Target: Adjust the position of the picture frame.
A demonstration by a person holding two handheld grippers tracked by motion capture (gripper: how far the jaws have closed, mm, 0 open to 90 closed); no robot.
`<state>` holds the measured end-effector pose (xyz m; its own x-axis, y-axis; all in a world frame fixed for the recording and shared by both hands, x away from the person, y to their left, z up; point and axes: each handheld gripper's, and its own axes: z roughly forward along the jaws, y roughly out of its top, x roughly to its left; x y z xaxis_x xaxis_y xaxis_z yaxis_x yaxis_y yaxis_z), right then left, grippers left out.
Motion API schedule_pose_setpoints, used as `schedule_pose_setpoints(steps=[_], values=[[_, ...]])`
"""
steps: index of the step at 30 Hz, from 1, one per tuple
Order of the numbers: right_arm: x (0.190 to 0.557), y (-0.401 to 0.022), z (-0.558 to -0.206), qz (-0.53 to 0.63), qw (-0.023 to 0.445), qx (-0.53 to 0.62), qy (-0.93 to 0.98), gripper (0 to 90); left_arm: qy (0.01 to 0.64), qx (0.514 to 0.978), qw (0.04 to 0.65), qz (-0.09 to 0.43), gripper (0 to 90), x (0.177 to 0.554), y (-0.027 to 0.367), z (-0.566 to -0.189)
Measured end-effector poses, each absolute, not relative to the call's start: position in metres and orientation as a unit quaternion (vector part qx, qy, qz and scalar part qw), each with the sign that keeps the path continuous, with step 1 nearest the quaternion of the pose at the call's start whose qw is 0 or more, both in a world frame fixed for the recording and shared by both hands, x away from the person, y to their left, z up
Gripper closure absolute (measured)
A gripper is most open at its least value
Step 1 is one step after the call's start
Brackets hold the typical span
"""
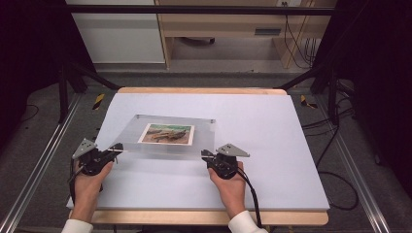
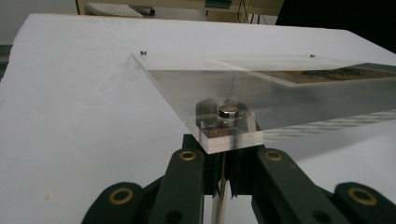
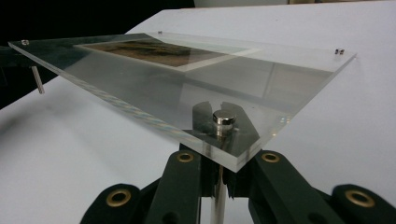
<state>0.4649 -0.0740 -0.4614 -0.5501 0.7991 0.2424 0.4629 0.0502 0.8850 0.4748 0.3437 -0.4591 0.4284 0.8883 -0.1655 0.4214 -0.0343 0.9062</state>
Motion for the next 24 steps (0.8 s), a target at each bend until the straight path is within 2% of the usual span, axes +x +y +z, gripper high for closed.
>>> schedule_pose_setpoints(steps=[4, 9, 18, 24], values=[[0.464, -0.072, -0.46, 0.514, 0.165, 0.453, 0.709, 84.3, 0.486, 0.676, 0.508, 0.22, 81.0, 0.475, 0.345, -0.459], [0.464, -0.072, -0.457, 0.51, 0.17, 0.459, 0.707, 84.5, 0.483, 0.675, 0.508, 0.229, 83.8, 0.473, 0.344, -0.456], [0.461, -0.078, -0.449, 0.502, 0.207, 0.464, 0.7, 84.7, 0.471, 0.678, 0.51, 0.24, 84.2, 0.458, 0.333, -0.446], [0.461, -0.083, -0.445, 0.501, 0.21, 0.461, 0.702, 84.6, 0.471, 0.679, 0.511, 0.238, 84.1, 0.455, 0.329, -0.444]])
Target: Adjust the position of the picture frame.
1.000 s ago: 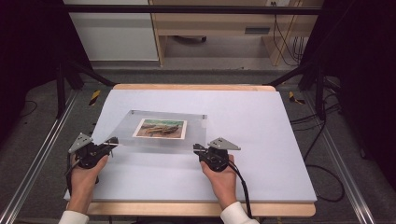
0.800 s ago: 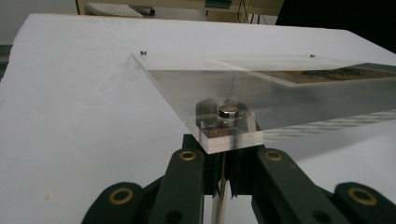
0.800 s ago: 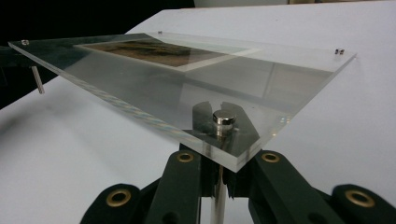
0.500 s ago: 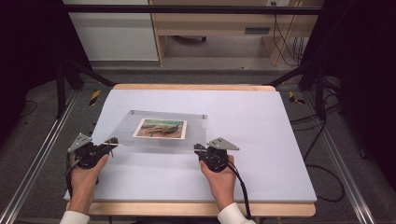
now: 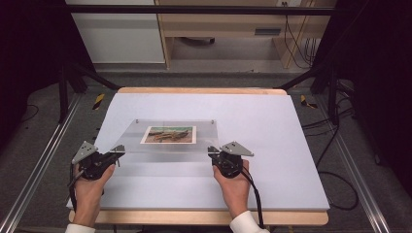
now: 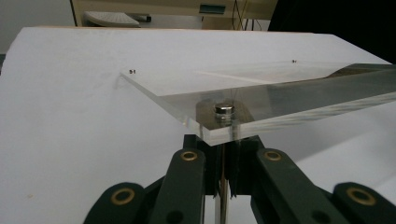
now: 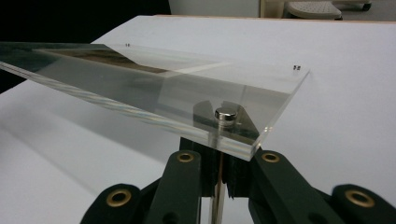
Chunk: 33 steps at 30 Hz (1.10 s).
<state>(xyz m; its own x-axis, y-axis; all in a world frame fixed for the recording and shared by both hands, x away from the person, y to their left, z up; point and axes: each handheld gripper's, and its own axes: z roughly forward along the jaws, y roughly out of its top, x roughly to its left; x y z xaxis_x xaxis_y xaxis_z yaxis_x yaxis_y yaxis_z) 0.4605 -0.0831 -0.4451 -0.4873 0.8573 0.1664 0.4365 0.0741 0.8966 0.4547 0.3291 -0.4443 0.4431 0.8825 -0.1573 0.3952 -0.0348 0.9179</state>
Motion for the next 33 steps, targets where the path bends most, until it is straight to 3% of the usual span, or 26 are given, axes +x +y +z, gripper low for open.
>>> schedule_pose_setpoints(steps=[19, 33], values=[[0.453, -0.109, -0.426, 0.518, 0.231, 0.443, 0.694, 84.2, 0.453, 0.67, 0.528, 0.258, 84.1, 0.444, 0.304, -0.425], [0.443, -0.178, -0.417, 0.518, 0.256, 0.456, 0.677, 84.5, 0.432, 0.672, 0.546, 0.253, 84.0, 0.448, 0.231, -0.421]])
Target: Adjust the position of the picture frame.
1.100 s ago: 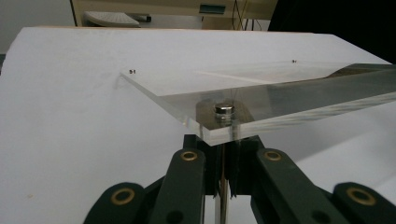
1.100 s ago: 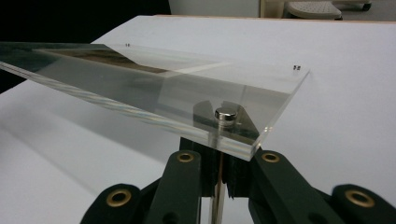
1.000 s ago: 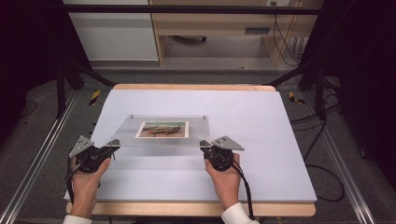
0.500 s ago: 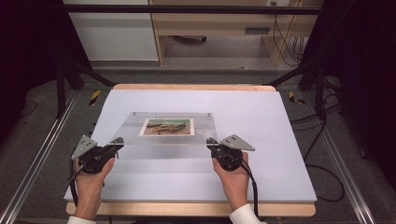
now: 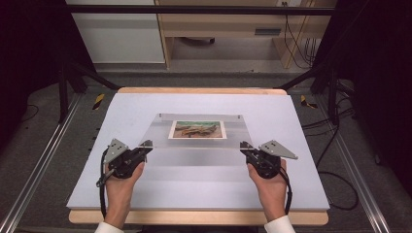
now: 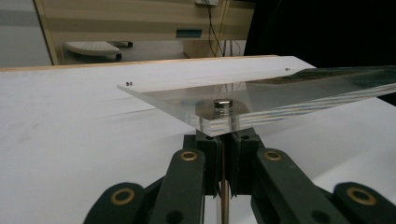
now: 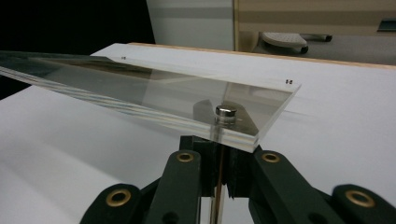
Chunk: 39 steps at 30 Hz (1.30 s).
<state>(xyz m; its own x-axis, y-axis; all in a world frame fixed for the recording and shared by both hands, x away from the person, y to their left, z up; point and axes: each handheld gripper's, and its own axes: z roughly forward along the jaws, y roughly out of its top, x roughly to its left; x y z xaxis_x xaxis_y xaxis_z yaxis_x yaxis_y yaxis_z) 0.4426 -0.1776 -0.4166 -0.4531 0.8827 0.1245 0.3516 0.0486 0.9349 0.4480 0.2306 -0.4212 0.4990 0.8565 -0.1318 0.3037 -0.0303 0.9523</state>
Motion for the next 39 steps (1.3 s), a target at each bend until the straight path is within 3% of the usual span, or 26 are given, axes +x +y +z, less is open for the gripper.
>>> schedule_pose_setpoints(steps=[16, 39], values=[[0.445, -0.217, -0.431, 0.511, 0.263, 0.477, 0.665, 84.5, 0.412, 0.683, 0.551, 0.247, 83.6, 0.451, 0.194, -0.431], [0.447, -0.204, -0.443, 0.499, 0.261, 0.478, 0.674, 84.0, 0.421, 0.679, 0.546, 0.251, 83.5, 0.45, 0.205, -0.441]])
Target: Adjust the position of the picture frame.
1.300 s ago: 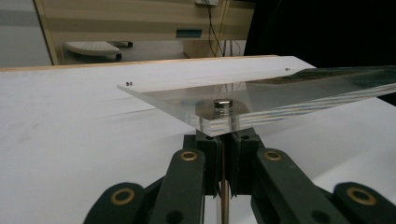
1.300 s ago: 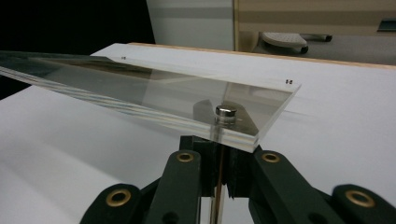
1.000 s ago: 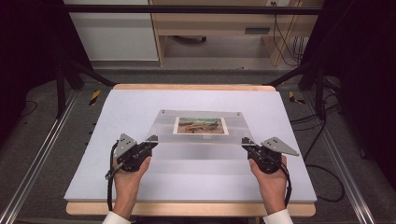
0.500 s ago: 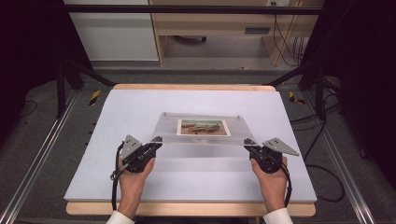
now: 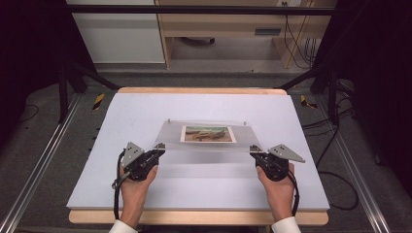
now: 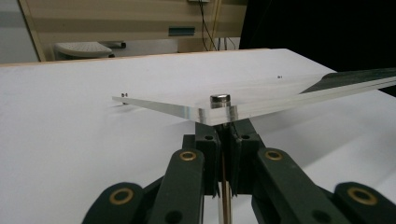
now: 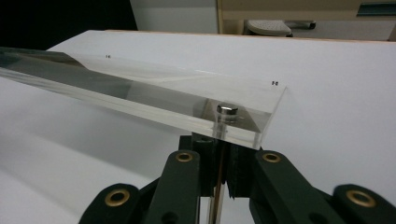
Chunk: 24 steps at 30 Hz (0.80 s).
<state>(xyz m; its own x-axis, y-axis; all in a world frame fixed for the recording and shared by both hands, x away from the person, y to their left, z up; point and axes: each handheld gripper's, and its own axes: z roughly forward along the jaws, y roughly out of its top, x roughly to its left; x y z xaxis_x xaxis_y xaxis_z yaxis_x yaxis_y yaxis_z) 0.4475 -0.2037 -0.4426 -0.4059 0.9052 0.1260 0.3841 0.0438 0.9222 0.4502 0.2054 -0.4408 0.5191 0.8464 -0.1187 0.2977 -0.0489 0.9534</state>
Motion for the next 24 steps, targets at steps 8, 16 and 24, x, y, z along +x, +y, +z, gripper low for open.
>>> schedule_pose_setpoints(steps=[8, 16, 24], values=[[0.446, -0.202, -0.445, 0.496, 0.261, 0.476, 0.678, 83.8, 0.428, 0.681, 0.541, 0.245, 83.5, 0.45, 0.208, -0.445], [0.444, -0.201, -0.449, 0.49, 0.256, 0.471, 0.688, 83.9, 0.43, 0.694, 0.527, 0.236, 83.5, 0.448, 0.21, -0.452], [0.441, -0.201, -0.455, 0.483, 0.238, 0.48, 0.693, 84.5, 0.431, 0.71, 0.508, 0.228, 83.5, 0.446, 0.209, -0.457]])
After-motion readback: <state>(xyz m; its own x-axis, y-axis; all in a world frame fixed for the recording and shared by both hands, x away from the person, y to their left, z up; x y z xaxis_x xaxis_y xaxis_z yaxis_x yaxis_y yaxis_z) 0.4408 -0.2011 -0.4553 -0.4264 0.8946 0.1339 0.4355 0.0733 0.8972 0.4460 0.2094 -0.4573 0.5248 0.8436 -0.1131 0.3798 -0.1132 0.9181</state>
